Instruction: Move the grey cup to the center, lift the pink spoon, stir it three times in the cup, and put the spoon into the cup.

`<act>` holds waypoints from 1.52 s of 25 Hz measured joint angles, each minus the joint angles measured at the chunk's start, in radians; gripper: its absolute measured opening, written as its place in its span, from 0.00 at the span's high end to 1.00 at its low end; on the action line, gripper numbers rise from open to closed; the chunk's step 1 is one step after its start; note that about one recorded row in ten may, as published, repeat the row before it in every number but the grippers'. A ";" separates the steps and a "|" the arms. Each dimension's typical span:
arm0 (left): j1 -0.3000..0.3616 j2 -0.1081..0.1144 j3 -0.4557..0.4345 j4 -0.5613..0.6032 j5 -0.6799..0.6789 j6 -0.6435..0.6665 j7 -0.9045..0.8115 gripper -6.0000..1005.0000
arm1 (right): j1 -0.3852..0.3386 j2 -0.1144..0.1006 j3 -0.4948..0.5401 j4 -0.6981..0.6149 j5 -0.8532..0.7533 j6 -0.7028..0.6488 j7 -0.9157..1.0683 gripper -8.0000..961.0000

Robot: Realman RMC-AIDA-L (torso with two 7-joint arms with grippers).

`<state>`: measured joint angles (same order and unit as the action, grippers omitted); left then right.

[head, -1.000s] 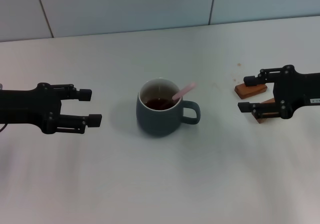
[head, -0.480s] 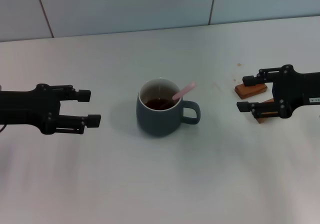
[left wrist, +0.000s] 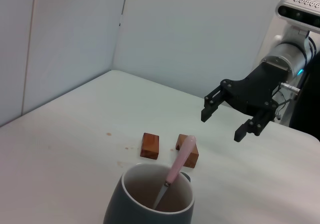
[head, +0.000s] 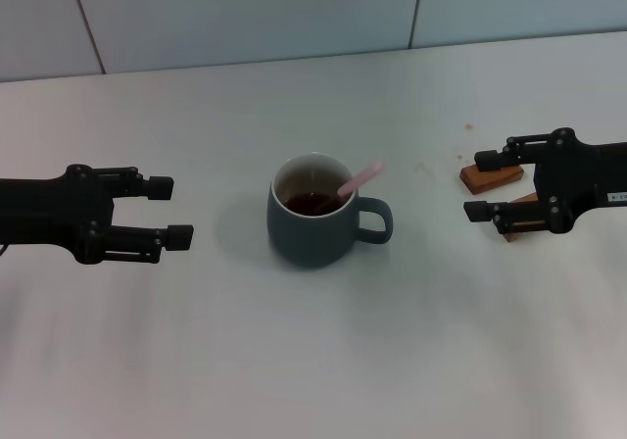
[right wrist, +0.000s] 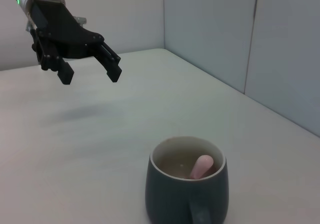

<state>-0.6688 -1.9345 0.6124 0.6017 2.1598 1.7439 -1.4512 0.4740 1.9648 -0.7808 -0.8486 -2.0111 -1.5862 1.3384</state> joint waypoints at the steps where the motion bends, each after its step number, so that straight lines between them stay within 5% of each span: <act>1: 0.000 0.000 0.000 0.000 0.000 0.000 0.000 0.19 | 0.000 0.000 0.000 0.000 0.000 0.000 0.002 0.30; 38: -0.006 -0.001 0.001 0.004 0.000 0.000 -0.003 0.19 | 0.002 -0.003 0.000 -0.005 0.000 -0.009 0.026 0.30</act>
<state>-0.6751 -1.9358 0.6136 0.6059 2.1598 1.7441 -1.4543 0.4761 1.9619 -0.7812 -0.8540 -2.0110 -1.5954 1.3645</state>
